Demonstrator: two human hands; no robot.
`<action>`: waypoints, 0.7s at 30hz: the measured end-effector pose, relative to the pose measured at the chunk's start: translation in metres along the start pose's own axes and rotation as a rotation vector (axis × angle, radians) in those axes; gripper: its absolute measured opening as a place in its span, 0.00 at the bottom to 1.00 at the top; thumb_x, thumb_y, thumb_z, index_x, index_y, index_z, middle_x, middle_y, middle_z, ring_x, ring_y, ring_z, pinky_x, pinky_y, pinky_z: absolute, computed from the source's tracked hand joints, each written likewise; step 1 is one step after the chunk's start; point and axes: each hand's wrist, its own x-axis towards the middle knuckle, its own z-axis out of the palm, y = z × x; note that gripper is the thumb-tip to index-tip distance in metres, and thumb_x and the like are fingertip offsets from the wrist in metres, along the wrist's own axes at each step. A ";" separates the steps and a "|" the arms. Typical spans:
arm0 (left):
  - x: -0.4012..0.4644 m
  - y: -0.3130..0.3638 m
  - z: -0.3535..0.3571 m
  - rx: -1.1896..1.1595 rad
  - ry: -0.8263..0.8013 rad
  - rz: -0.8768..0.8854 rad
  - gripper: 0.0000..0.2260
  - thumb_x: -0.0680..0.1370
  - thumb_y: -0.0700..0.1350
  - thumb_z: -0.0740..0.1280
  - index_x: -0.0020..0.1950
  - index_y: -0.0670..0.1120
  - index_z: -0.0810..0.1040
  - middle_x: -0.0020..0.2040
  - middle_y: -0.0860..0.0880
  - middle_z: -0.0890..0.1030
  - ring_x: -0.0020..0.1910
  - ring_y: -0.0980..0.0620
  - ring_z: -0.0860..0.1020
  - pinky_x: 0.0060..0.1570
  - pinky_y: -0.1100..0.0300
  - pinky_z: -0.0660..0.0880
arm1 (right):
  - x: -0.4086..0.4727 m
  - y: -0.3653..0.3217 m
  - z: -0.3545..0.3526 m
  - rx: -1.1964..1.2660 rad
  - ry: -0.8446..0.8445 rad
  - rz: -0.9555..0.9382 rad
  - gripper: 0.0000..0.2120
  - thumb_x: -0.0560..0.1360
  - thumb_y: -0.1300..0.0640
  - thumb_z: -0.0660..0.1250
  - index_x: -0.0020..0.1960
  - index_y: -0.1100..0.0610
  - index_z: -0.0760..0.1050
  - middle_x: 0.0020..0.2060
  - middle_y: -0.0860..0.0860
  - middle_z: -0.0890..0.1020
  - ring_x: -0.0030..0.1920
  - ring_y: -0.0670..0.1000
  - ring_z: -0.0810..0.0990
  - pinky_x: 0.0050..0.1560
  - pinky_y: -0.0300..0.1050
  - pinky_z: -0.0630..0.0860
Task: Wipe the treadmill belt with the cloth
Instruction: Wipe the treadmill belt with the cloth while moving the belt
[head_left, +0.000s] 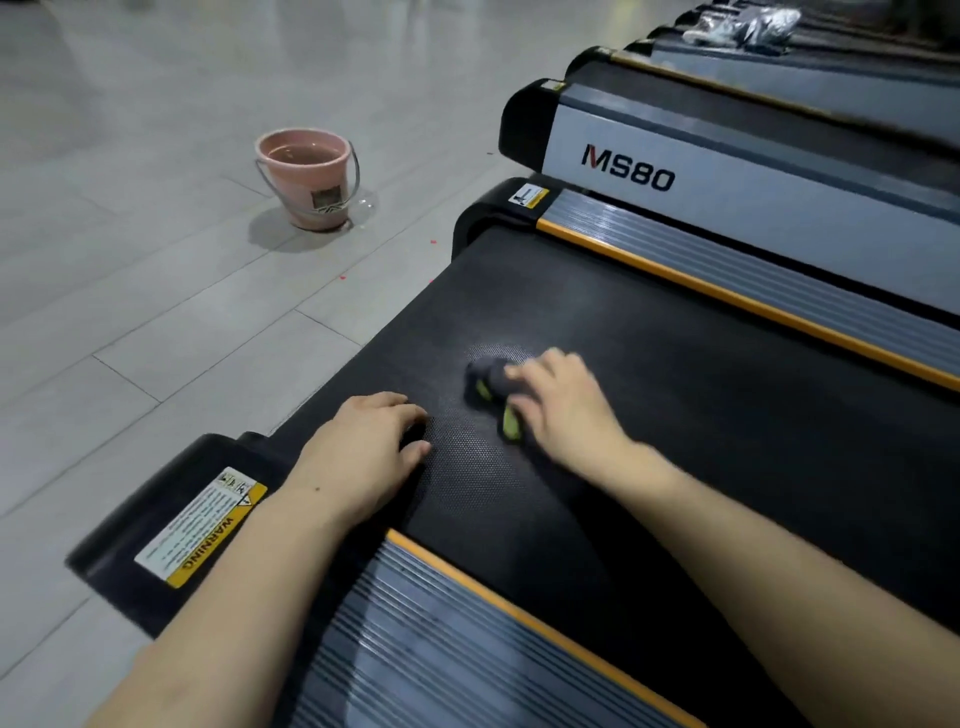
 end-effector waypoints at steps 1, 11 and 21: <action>-0.001 -0.001 -0.002 -0.005 0.001 -0.008 0.18 0.81 0.57 0.64 0.71 0.58 0.73 0.75 0.56 0.68 0.75 0.52 0.65 0.68 0.49 0.70 | 0.022 0.008 0.004 -0.038 0.005 0.107 0.14 0.77 0.48 0.65 0.60 0.52 0.75 0.51 0.55 0.74 0.50 0.60 0.72 0.50 0.55 0.74; 0.002 -0.022 -0.020 -0.067 0.156 -0.117 0.18 0.81 0.55 0.63 0.70 0.56 0.74 0.69 0.56 0.74 0.67 0.51 0.73 0.61 0.50 0.74 | -0.022 -0.075 0.004 0.130 -0.071 -0.120 0.16 0.77 0.45 0.63 0.63 0.48 0.72 0.51 0.49 0.72 0.49 0.52 0.69 0.49 0.46 0.67; 0.007 -0.043 -0.017 -0.013 0.084 -0.162 0.20 0.80 0.56 0.64 0.73 0.59 0.70 0.75 0.57 0.67 0.72 0.50 0.68 0.65 0.49 0.72 | 0.096 -0.023 0.037 -0.108 0.029 0.237 0.14 0.78 0.48 0.65 0.61 0.53 0.75 0.51 0.56 0.72 0.51 0.60 0.71 0.50 0.55 0.73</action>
